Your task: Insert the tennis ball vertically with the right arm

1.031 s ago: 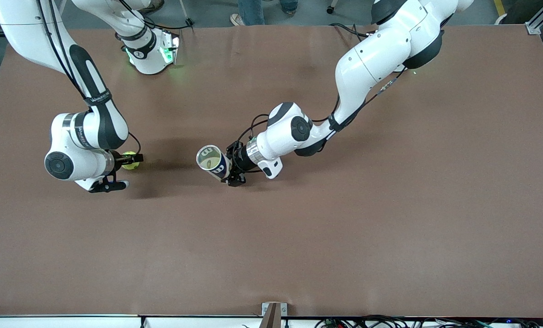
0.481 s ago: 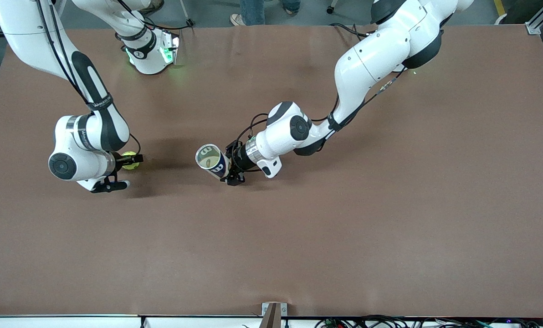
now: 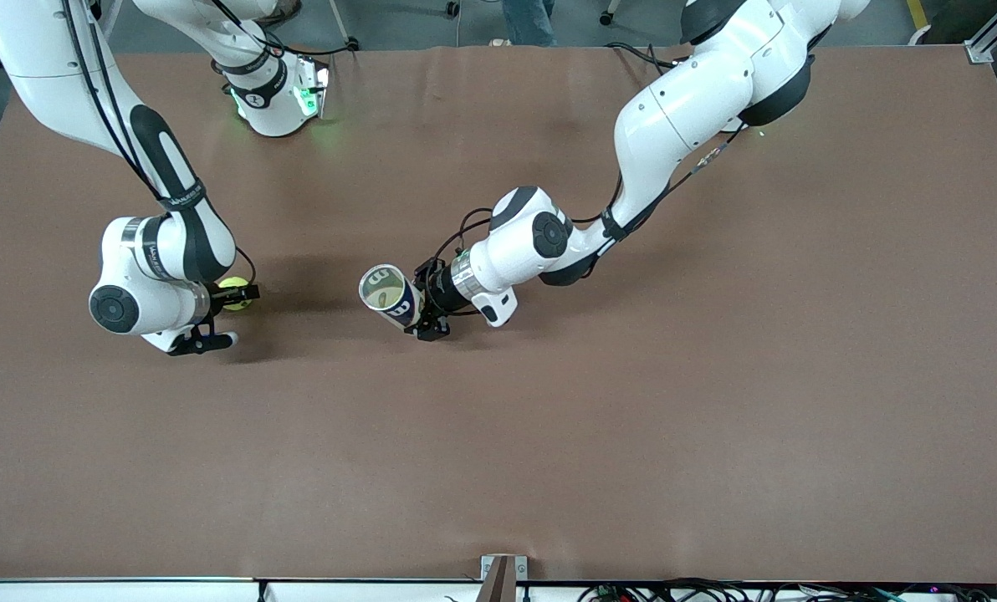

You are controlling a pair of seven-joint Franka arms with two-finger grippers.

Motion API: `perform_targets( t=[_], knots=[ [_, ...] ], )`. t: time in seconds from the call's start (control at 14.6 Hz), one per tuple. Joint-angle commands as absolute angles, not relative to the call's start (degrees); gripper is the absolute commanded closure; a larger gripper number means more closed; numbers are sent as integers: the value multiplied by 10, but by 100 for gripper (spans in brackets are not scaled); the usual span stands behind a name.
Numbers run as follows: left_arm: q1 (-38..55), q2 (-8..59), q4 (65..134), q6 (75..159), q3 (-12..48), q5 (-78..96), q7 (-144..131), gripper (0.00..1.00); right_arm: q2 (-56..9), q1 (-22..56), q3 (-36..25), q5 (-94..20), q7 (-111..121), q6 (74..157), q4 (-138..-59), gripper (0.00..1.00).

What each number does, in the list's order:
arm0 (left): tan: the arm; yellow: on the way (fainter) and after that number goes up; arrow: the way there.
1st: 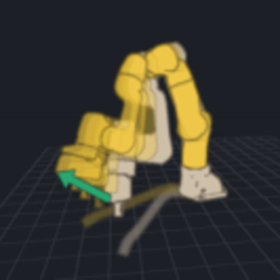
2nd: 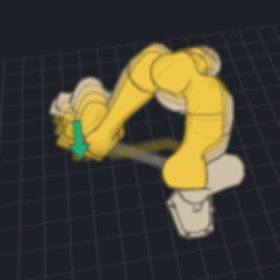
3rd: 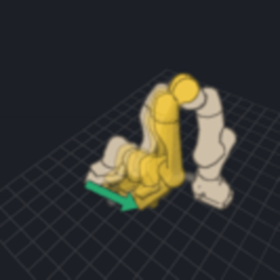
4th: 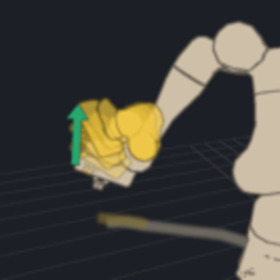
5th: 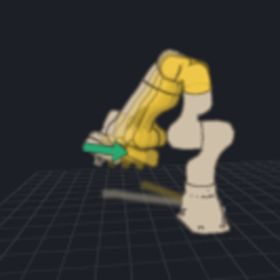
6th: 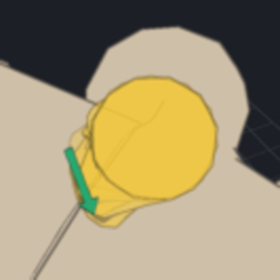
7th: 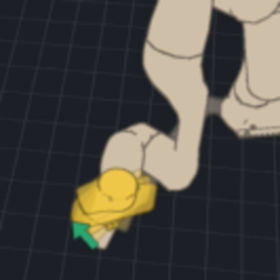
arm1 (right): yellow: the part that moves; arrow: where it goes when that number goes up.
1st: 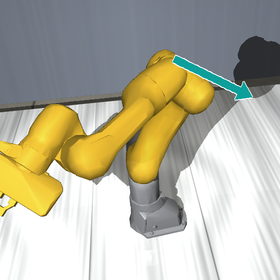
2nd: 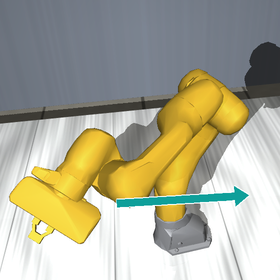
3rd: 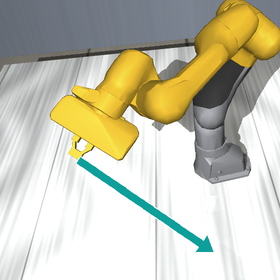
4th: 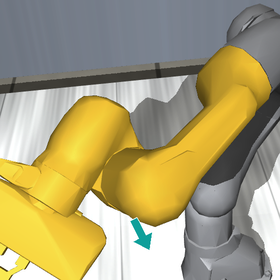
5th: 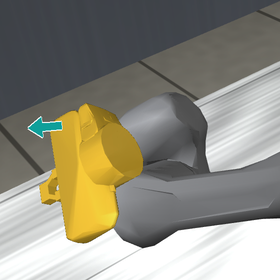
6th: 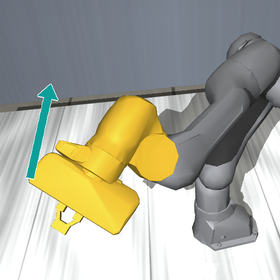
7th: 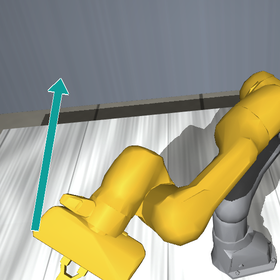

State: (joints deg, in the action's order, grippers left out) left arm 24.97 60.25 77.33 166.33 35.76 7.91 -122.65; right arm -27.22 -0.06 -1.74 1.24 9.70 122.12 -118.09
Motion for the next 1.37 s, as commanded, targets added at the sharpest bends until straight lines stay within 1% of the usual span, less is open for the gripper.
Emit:
perform_targets(
  t=[0.0,0.14,0.21,0.27,0.41,0.62,0.76,0.89,1.1,1.31],
  knots=[
    [255,601,768,1669,358,83,-1223,24,-267,-4,-12,24,101,1228,-1196,39],
    [256,601,768,1670,358,83,-1223,24,-266,-2,-11,24,101,1226,-1198,53],
    [255,601,768,1670,358,83,-1222,24,-265,2,-11,24,101,1223,-1198,56],
    [255,601,768,1670,358,83,-1221,24,-259,5,-11,24,101,1216,-1197,58],
    [255,601,769,1670,358,83,-1218,24,-237,14,-10,24,100,1163,-1177,58],
    [256,602,768,1670,357,82,-1216,23,-187,38,-8,14,86,1045,-1122,58],
    [256,602,768,1670,353,82,-1216,22,-165,73,-8,14,29,980,-1077,58],
    [256,602,768,1670,353,82,-1216,23,-164,99,-8,12,-18,909,-1006,59],
    [257,602,768,1670,353,83,-1216,24,-166,116,-8,-58,-82,866,-934,60],
    [257,602,768,1670,353,83,-1217,26,-168,153,-9,-99,-176,866,-886,62]
  ],
)
